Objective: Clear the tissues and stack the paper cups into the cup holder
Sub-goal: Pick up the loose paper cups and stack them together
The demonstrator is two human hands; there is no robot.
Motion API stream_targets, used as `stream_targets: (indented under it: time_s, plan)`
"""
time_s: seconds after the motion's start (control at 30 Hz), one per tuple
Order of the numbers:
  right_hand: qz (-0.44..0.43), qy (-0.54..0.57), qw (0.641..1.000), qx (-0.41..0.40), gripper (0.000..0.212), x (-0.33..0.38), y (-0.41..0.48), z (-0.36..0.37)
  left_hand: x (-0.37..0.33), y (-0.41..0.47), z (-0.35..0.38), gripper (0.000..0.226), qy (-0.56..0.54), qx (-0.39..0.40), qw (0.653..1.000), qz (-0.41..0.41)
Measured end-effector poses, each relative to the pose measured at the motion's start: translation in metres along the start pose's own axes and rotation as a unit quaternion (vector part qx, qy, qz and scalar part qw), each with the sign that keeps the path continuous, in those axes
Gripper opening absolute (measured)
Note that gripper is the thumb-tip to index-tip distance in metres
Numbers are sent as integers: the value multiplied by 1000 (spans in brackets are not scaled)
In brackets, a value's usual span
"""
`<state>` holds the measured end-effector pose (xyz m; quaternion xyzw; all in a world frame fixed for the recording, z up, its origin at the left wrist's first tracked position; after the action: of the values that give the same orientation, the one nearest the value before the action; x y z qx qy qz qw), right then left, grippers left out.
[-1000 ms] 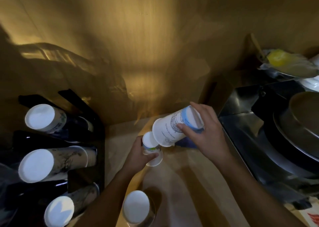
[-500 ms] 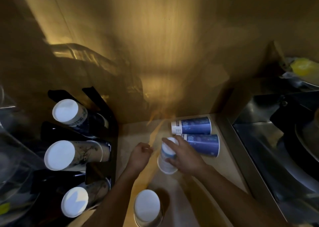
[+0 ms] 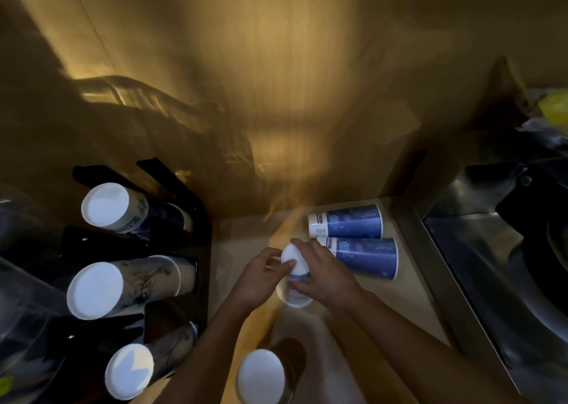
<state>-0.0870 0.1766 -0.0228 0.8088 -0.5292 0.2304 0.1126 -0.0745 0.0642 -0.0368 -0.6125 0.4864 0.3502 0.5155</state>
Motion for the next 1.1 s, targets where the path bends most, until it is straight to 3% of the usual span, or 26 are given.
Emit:
stream_targets:
  time_s: [0.2, 0.3, 0.4, 0.57, 0.83, 1.0, 1.1]
  plan:
    - [-29, 24, 999, 36, 87, -4, -1, -4, -30, 24, -25, 26, 27, -63, 998, 14]
    - [-5, 133, 990, 35, 86, -16, -3, -16, -68, 45, -31, 23, 72, -84, 992, 61]
    - [58, 239, 969, -1, 70, -42, -5, -31, -87, 74, -19, 24, 155, -50, 984, 79]
    - [84, 54, 993, -55, 59, -78, -1, -46, -57, 126, 25, 31, 242, 48, 968, 42]
    - [85, -132, 987, -9, 61, -98, 5, -17, -13, 154, 59, 74, 377, 127, 916, 47]
    - [96, -145, 985, -7, 60, -104, 10, -13, -9, 154, 71, 61, 304, 159, 939, 32]
    - [71, -170, 982, 29, 65, -103, 13, -6, -7, 153, 77, 77, 287, 186, 939, 38]
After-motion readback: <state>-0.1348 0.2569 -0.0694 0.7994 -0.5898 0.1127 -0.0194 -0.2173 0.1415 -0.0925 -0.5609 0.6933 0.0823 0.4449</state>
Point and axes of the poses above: each hand's wrist, its own y-axis towards the middle knuckle, its own z-axis out of the palm, x = y × z, the point moved 10 cm from there along y, towards the middle knuckle, and after that the axes turned 5 degrees about -y, right-handed, at the moved point
